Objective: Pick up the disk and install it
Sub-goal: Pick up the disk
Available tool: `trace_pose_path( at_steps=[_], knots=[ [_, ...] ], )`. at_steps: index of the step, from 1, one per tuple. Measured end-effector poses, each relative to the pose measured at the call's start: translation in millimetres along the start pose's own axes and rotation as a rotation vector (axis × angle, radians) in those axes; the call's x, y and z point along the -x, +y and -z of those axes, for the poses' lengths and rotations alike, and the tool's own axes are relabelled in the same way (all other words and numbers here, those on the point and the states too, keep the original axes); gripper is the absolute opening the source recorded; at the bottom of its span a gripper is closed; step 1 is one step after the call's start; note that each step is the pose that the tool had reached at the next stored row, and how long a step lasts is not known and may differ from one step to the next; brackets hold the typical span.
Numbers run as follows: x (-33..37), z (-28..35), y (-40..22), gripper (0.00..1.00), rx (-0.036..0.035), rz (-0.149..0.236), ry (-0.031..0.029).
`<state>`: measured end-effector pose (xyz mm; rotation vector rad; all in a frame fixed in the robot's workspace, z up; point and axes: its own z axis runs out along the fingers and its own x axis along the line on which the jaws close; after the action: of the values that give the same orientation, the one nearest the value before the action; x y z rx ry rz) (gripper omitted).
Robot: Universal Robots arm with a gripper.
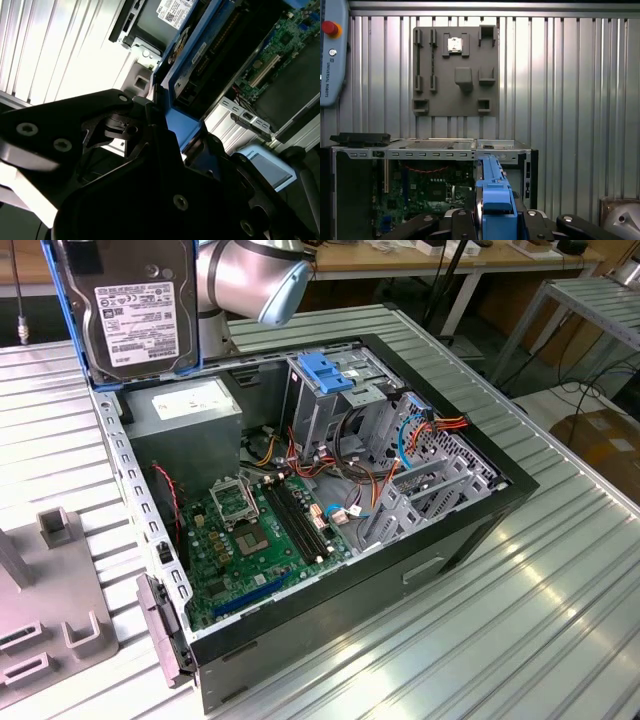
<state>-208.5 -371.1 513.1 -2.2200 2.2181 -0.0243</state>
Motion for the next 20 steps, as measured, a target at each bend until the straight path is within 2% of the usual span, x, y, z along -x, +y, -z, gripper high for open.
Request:
trace_pose_path(
  at_steps=[1, 9, 11, 13, 14, 15, 20],
  knots=[
    [-1.0, -0.1, -3.5, 0.37, 0.0000, 0.000, 0.0000],
    [-8.6, -1.2, -17.5, 0.37, -0.0001, 0.000, -0.0001],
    [-9.4, -1.5, -23.1, 0.37, 0.0000, 0.000, 0.0000],
    [-9.7, -1.9, -31.8, 0.37, 0.0000, 0.000, 0.0000],
    [-9.8, -2.2, -40.3, 0.37, 0.0000, 0.000, 0.0000],
    [-9.9, -2.4, -45.6, 0.37, 0.0000, 0.000, 0.0000],
    [-10.4, -3.1, -62.9, 0.37, 0.0000, 0.000, 0.0000]
  ],
)
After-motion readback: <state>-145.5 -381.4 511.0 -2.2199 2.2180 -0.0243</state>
